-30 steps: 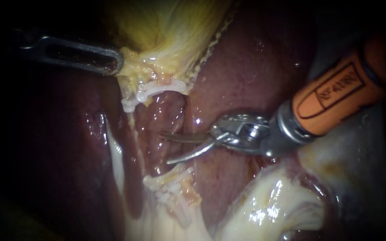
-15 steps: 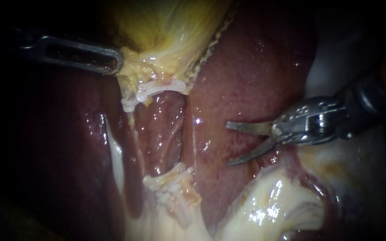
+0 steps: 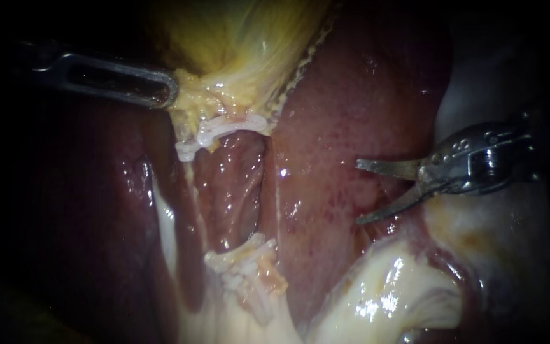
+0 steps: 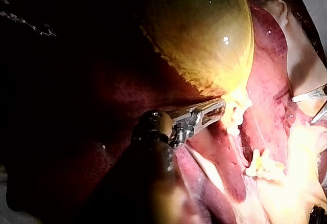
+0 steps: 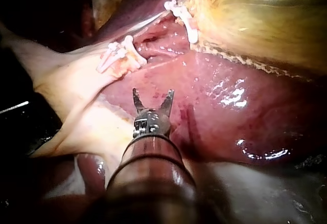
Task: Go back from the cut right tube
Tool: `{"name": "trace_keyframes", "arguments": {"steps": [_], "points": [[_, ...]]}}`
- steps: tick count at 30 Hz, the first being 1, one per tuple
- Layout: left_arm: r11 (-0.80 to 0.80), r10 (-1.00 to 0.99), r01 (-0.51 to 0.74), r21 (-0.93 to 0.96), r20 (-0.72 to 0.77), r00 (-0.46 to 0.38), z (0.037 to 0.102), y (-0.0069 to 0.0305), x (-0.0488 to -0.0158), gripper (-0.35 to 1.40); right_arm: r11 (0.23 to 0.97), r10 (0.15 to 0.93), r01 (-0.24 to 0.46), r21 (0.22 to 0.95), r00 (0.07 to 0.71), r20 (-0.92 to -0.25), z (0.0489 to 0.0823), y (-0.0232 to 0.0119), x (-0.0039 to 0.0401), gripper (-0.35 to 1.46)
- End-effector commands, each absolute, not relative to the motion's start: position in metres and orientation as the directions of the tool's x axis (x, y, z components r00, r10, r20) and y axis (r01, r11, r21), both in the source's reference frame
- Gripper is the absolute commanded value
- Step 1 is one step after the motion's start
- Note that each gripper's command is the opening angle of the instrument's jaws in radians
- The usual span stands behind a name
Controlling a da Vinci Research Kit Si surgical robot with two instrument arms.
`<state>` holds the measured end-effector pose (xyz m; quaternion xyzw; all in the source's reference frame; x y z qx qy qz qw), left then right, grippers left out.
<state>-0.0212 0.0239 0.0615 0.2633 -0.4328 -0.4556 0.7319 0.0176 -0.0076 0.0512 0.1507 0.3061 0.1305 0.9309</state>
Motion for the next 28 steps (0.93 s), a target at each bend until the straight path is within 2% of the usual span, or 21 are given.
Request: {"name": "trace_keyframes", "arguments": {"steps": [1, 11, 28], "points": [[0.448, -0.894, 0.437, 0.780, 0.394, 0.213, 0.0617, 0.0237, -0.0216, -0.35, 0.921, 0.334, -0.149, 0.361, 0.779, -0.530, 0.0512, -0.0076, 0.0176, 1.45], [0.456, -0.890, 0.421, 0.784, 0.399, 0.220, 0.0637, 0.0226, -0.0240, -0.35, 0.921, 0.332, -0.150, 0.359, 0.783, -0.526, 0.0514, -0.0077, 0.0177, 1.45], [0.456, -0.890, 0.419, 0.785, 0.399, 0.221, 0.0636, 0.0227, -0.0240, -0.35, 0.919, 0.334, -0.145, 0.367, 0.783, -0.525, 0.0515, -0.0078, 0.0182, 1.45]]}}
